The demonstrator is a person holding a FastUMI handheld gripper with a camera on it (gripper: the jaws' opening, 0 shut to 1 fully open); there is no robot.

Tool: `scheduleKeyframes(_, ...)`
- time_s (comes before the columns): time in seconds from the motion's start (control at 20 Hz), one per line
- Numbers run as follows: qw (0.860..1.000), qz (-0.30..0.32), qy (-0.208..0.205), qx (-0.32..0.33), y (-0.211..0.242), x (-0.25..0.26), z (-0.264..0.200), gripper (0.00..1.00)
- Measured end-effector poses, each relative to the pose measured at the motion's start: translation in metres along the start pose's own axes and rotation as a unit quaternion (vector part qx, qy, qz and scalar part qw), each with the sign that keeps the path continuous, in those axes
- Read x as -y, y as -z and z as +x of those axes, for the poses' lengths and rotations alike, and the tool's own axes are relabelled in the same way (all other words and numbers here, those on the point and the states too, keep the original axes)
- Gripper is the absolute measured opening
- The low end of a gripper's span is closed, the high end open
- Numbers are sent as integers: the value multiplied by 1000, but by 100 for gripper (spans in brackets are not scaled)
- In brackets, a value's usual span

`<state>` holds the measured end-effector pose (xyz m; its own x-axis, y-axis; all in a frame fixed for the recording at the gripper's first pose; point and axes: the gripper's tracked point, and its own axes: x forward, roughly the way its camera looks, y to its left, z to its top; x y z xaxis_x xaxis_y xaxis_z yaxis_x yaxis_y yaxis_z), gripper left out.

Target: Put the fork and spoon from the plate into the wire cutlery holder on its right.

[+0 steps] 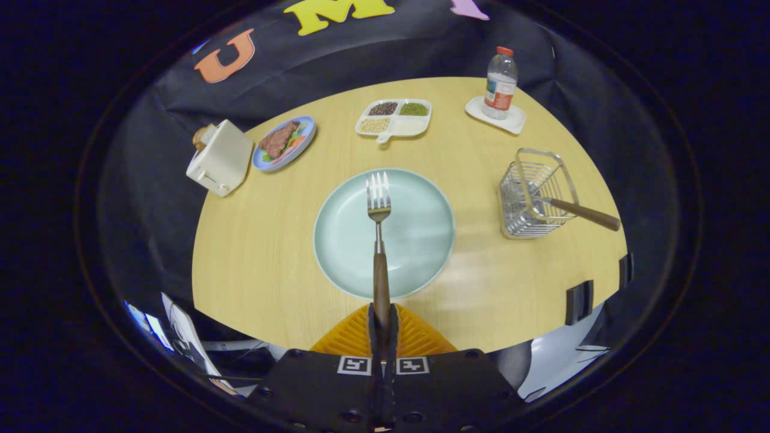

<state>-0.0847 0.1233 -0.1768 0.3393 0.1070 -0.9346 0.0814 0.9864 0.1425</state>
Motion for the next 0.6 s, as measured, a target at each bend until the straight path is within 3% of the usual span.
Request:
scheduleKeyframes(0.3, 999, 39, 17, 24, -21, 65, -46, 0)
scheduleKeyframes(0.6, 997, 70, 32, 10, -22, 116, -53, 0)
